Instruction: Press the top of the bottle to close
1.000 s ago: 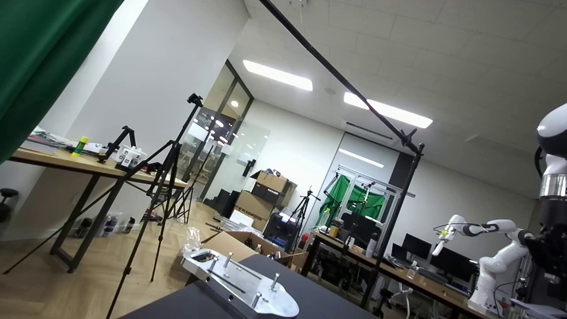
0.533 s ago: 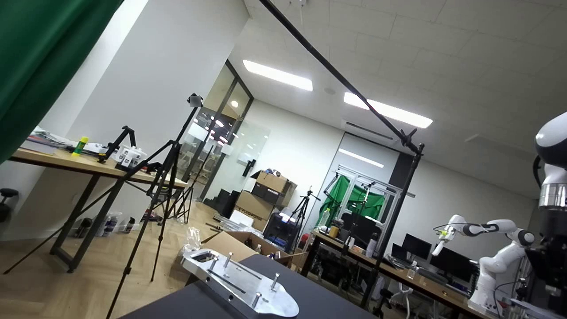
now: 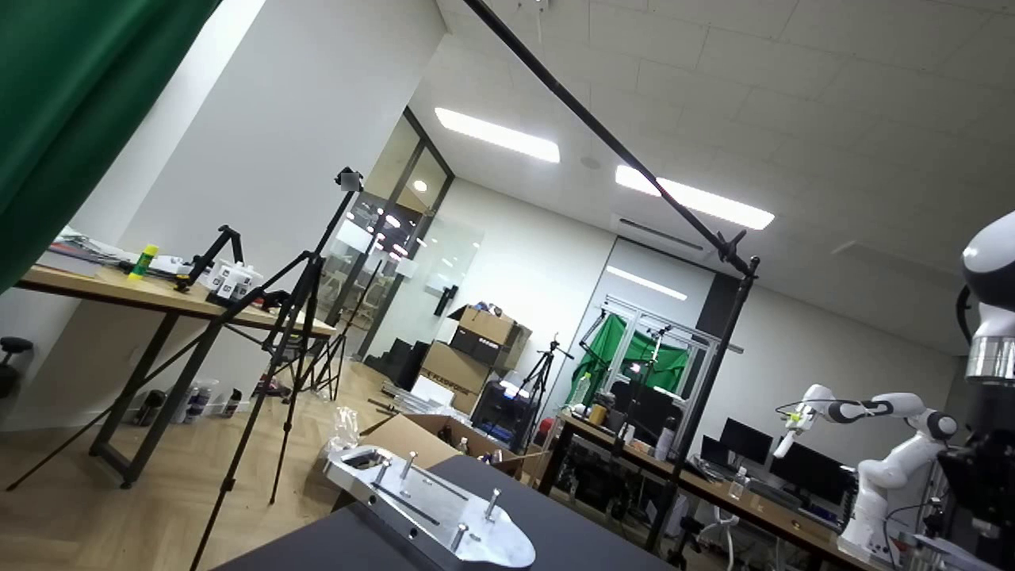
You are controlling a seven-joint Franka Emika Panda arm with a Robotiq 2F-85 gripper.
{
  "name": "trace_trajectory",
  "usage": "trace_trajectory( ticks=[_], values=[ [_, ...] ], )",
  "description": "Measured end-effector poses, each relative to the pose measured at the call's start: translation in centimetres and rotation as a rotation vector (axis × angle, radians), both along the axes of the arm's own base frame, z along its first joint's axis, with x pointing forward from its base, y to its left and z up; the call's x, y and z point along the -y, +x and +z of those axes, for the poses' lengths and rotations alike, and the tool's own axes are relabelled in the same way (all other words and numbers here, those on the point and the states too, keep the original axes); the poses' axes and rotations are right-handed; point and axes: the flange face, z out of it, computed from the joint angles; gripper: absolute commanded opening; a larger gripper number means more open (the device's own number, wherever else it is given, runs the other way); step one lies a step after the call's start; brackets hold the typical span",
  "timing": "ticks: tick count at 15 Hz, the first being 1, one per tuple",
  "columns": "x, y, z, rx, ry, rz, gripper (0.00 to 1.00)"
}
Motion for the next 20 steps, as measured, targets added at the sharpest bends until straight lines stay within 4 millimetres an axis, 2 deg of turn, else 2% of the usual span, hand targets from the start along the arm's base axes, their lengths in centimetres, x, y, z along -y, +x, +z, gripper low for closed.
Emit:
trace_trajectory(
  ticks=[6,8,9,10,12,15,17,20],
  values=[
    [-0.2,-0.6,0.3,0.018,0.019,-0.007,0.00],
    [-0.4,-0.8,1.7,0.039,0.038,-0.010,0.00],
    [-0.4,-1.1,3.2,0.061,0.047,-0.010,0.00],
    [-0.3,-1.5,4.8,0.087,0.052,-0.006,0.26],
    [0.1,-2.7,8.3,0.139,0.052,-0.001,0.32],
    [0.7,-5.1,11.9,0.181,0.049,-0.002,0.52],
    [1.0,-6.6,12.9,0.172,0.043,-0.002,0.66],
    [1.3,-8.4,13.1,0.145,0.032,-0.001,0.86]
  ],
)
